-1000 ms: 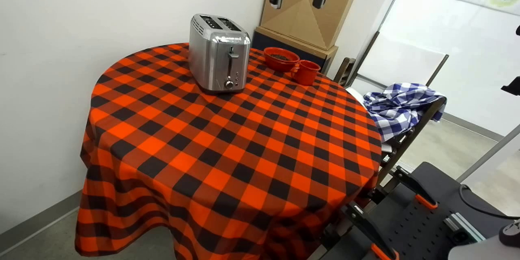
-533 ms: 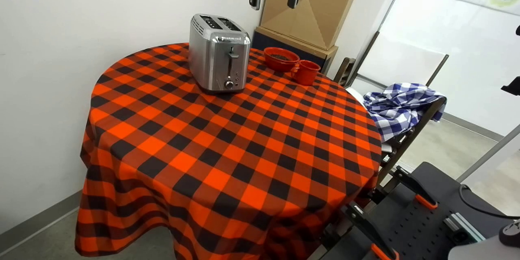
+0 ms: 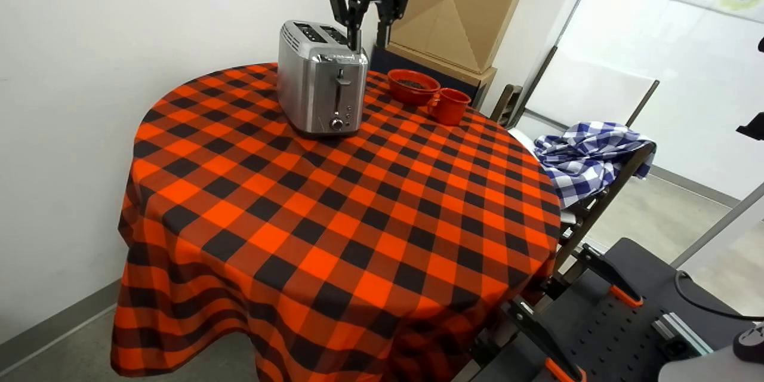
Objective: Switch on the toaster
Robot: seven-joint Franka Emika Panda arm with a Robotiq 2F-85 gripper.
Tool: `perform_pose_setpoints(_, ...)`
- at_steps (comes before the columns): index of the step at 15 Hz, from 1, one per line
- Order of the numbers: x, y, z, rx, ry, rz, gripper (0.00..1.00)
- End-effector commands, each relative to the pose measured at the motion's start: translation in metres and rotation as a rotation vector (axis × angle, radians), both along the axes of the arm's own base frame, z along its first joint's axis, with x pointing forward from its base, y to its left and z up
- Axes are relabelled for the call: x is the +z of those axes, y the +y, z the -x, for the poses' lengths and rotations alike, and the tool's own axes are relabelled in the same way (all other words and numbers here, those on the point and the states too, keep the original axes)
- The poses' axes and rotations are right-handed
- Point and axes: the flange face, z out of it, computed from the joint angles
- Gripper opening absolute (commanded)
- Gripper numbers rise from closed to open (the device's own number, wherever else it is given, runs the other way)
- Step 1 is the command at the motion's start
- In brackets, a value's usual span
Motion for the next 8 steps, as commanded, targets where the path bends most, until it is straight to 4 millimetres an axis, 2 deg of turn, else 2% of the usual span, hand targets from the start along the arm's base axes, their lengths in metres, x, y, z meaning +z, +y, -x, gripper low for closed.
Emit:
perform_pose_setpoints(1,-0.018,0.009,-0.028,-0.006,-0.065,-0.008,0.21)
perform_pose_setpoints(3,-0.028,0.011,-0.037,-0.001,-0.111,-0.020,0.05)
perform_pose_setpoints(4,-0.033,0.012,-0.041,0.006,-0.134,-0.021,0.01)
perform_pose_setpoints(8,-0.052,0.007,-0.052,0.021,-0.194,-0.001,0.00)
